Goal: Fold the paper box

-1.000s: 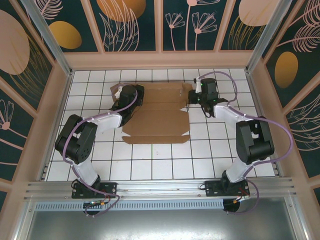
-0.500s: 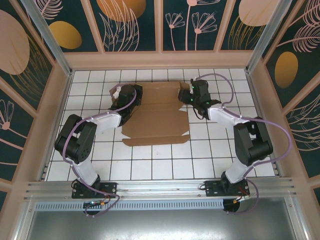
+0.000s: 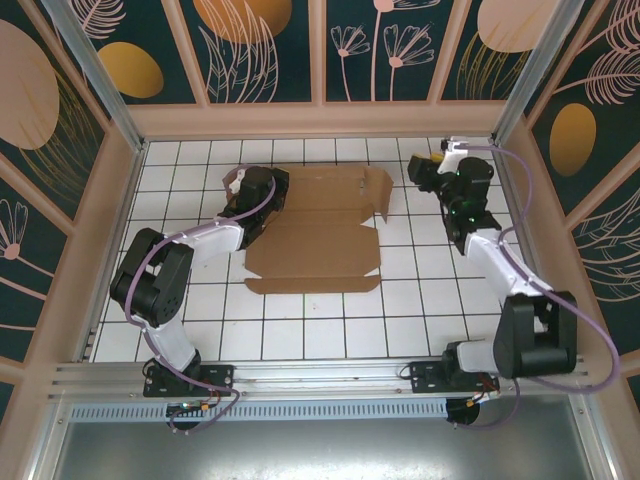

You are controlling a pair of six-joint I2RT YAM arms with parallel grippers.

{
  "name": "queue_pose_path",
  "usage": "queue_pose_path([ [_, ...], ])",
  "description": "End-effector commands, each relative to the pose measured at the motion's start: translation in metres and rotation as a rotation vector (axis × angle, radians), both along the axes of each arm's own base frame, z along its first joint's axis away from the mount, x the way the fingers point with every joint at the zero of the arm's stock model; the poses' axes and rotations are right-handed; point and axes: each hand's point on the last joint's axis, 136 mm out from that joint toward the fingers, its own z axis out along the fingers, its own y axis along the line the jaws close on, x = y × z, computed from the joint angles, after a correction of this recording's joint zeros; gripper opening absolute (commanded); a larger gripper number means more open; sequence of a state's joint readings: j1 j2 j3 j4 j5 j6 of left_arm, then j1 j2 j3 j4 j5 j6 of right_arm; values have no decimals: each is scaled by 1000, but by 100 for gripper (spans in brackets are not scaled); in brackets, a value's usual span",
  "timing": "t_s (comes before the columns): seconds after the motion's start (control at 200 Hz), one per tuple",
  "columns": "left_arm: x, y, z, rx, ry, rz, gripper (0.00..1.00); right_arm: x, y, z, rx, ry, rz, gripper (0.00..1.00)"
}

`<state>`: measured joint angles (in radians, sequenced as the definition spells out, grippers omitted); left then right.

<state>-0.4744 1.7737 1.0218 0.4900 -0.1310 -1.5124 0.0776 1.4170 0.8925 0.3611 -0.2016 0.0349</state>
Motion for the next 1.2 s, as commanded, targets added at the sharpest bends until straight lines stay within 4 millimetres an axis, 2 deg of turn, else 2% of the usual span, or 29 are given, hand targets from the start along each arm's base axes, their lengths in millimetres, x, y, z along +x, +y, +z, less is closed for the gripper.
queue_pose_path([
  [0.0,-18,-3,-44,113,140,-57,0,14,1,-51,-246,57,93,47],
  [0.03,-18,-3,-44,111,141,-60,0,16,4,-62,-279,65,123,46],
  [0.1,-18,-4,-44,113,139,-67,0,12,13,-76,-313,43,201,43],
  [0.21,-19,-5,-43,116,133,-77,0,-4,45,-94,-376,10,389,41],
  [0.305,-19,-5,-40,125,123,-83,0,-8,62,-114,-463,25,457,43],
  [0.38,-20,-4,-39,133,118,-85,0,-6,69,-122,-478,33,471,44],
  [0.48,-22,-3,-35,145,99,-96,0,-10,79,-119,-476,-15,499,44],
  [0.671,-23,-11,-22,149,32,-152,0,-38,99,-99,-484,-160,572,45],
  [0.716,-29,-10,-35,166,54,-169,0,-44,102,-97,-482,-172,586,45],
  [0.811,-33,-10,-39,183,51,-189,0,-53,104,-95,-500,-187,594,45],
  [0.921,-38,-9,-42,206,44,-209,0,-63,107,-103,-544,-176,613,44],
  [1.191,-49,-7,-51,232,41,-240,0,-71,115,-104,-611,-192,625,41],
])
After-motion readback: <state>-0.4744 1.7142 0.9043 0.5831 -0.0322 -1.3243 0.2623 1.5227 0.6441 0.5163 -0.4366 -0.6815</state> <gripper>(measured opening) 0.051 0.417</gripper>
